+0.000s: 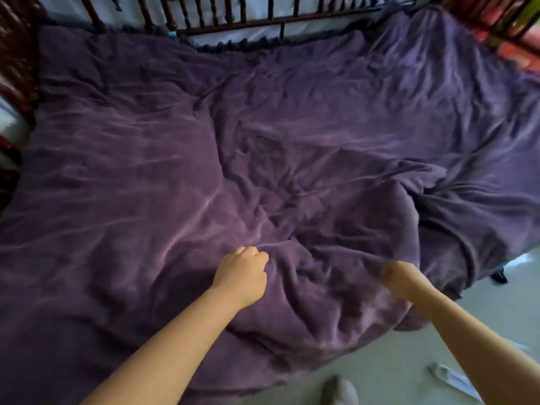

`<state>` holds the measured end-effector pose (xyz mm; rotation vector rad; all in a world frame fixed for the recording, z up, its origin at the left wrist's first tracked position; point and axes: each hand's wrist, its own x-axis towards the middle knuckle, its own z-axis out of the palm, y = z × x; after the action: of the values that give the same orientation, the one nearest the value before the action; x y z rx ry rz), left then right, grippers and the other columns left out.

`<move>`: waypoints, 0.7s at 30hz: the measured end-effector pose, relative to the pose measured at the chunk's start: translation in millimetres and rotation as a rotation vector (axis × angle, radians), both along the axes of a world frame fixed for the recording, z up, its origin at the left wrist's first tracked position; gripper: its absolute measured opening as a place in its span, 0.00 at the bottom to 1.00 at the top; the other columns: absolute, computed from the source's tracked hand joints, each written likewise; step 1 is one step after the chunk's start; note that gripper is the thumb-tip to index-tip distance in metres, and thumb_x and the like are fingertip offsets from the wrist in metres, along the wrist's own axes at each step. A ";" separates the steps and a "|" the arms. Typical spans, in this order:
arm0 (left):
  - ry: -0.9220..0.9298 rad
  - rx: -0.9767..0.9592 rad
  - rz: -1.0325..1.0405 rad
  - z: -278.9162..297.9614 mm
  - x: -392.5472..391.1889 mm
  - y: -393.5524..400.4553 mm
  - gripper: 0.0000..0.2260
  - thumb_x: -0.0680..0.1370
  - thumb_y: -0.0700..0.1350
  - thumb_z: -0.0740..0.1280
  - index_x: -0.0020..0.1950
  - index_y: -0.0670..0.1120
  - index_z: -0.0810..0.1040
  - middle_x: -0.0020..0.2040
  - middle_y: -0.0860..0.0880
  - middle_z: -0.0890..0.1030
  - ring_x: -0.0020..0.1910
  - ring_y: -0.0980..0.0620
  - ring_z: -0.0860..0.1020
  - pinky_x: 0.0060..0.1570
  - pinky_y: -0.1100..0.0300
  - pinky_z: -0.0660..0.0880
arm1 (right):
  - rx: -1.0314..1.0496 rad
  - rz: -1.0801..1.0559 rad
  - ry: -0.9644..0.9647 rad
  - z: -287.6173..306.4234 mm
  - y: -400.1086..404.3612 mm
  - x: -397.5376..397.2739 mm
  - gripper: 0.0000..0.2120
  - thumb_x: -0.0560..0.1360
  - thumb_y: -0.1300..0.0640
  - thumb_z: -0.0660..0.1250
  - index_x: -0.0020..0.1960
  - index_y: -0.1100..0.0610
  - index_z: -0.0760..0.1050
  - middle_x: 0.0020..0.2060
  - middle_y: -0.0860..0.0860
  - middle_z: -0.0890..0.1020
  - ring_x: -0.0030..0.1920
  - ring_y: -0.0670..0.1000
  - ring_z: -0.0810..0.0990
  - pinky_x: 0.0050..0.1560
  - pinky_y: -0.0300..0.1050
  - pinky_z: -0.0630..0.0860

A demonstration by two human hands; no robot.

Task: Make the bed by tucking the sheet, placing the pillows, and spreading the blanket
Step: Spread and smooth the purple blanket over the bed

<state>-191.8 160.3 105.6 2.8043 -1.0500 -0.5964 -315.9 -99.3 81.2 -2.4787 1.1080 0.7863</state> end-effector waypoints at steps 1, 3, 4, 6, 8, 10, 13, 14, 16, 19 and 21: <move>0.028 0.012 0.002 -1.5 -0.1 -25.9 0.15 0.80 0.45 0.56 0.65 0.46 0.71 0.65 0.48 0.73 0.66 0.47 0.69 0.63 0.57 0.67 | -0.032 0.016 -0.002 -3.1 -27.0 -2.7 0.13 0.77 0.59 0.58 0.57 0.63 0.76 0.55 0.61 0.80 0.56 0.59 0.78 0.52 0.47 0.75; 0.071 0.059 -0.010 -5.1 -1.3 -72.0 0.16 0.80 0.45 0.56 0.66 0.45 0.71 0.65 0.47 0.73 0.66 0.46 0.69 0.63 0.57 0.67 | -0.072 0.082 0.024 -3.9 -72.2 -8.1 0.13 0.75 0.57 0.59 0.57 0.58 0.75 0.55 0.57 0.80 0.56 0.58 0.78 0.50 0.46 0.75; 0.080 0.076 -0.010 -6.5 -1.4 -89.8 0.16 0.80 0.46 0.57 0.66 0.45 0.71 0.65 0.47 0.73 0.66 0.46 0.70 0.63 0.55 0.68 | -0.086 0.134 0.048 -4.7 -88.6 -9.4 0.13 0.74 0.56 0.59 0.57 0.55 0.75 0.56 0.55 0.79 0.57 0.57 0.77 0.50 0.46 0.76; 0.114 0.104 -0.004 -11.0 -3.5 -136.8 0.16 0.80 0.46 0.57 0.66 0.46 0.71 0.64 0.46 0.74 0.66 0.45 0.70 0.63 0.54 0.68 | -0.138 0.264 0.088 -9.5 -130.4 -14.6 0.14 0.74 0.54 0.59 0.59 0.53 0.73 0.58 0.53 0.76 0.60 0.57 0.74 0.56 0.48 0.76; 0.146 0.106 -0.025 -12.7 -3.1 -169.5 0.16 0.80 0.47 0.57 0.67 0.46 0.71 0.65 0.46 0.73 0.67 0.45 0.69 0.64 0.53 0.68 | -0.212 0.397 0.146 -14.3 -155.4 -14.4 0.18 0.74 0.55 0.60 0.64 0.52 0.68 0.63 0.52 0.71 0.65 0.56 0.68 0.60 0.49 0.73; 0.167 0.095 -0.056 -16.9 -0.7 -201.4 0.16 0.80 0.48 0.57 0.67 0.47 0.71 0.65 0.46 0.74 0.67 0.46 0.70 0.63 0.53 0.69 | -0.268 0.448 0.189 -20.5 -179.3 -14.1 0.25 0.74 0.56 0.60 0.70 0.51 0.60 0.70 0.51 0.62 0.72 0.56 0.60 0.65 0.50 0.68; 0.248 0.052 -0.124 -22.1 6.4 -239.9 0.16 0.80 0.48 0.58 0.66 0.47 0.72 0.64 0.47 0.75 0.65 0.46 0.71 0.61 0.54 0.70 | -0.286 0.453 0.269 -28.3 -211.6 -4.9 0.33 0.76 0.57 0.58 0.75 0.48 0.47 0.76 0.53 0.46 0.76 0.58 0.46 0.72 0.56 0.58; 0.287 0.033 -0.146 -25.9 11.5 -255.0 0.15 0.80 0.48 0.58 0.65 0.47 0.73 0.63 0.48 0.75 0.64 0.46 0.72 0.61 0.54 0.70 | -0.282 0.444 0.288 -31.8 -225.0 1.7 0.35 0.75 0.55 0.60 0.76 0.47 0.44 0.77 0.53 0.44 0.76 0.58 0.44 0.73 0.57 0.56; 0.358 0.004 -0.201 -29.7 20.7 -280.7 0.15 0.79 0.47 0.58 0.64 0.47 0.74 0.62 0.48 0.76 0.62 0.46 0.74 0.61 0.54 0.71 | -0.269 0.429 0.297 -37.7 -245.4 15.1 0.44 0.70 0.47 0.67 0.75 0.46 0.42 0.77 0.54 0.45 0.76 0.58 0.45 0.72 0.58 0.57; 0.416 -0.025 -0.271 -33.8 34.5 -314.6 0.15 0.79 0.46 0.59 0.64 0.46 0.75 0.61 0.47 0.77 0.61 0.46 0.75 0.61 0.54 0.72 | -0.221 0.433 0.301 -48.6 -269.8 33.6 0.53 0.63 0.42 0.72 0.75 0.46 0.40 0.76 0.54 0.45 0.77 0.58 0.44 0.73 0.59 0.56; 0.445 -0.036 -0.290 -37.5 42.4 -335.4 0.15 0.79 0.46 0.59 0.63 0.45 0.75 0.61 0.47 0.78 0.60 0.46 0.75 0.61 0.53 0.73 | -0.175 0.483 0.339 -54.9 -283.8 47.0 0.56 0.61 0.42 0.73 0.76 0.46 0.40 0.76 0.55 0.43 0.77 0.58 0.42 0.73 0.60 0.54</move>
<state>-149.4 -175.1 68.1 2.3332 -1.3456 -1.1483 -268.9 -383.1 26.3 -2.8820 0.6927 1.3368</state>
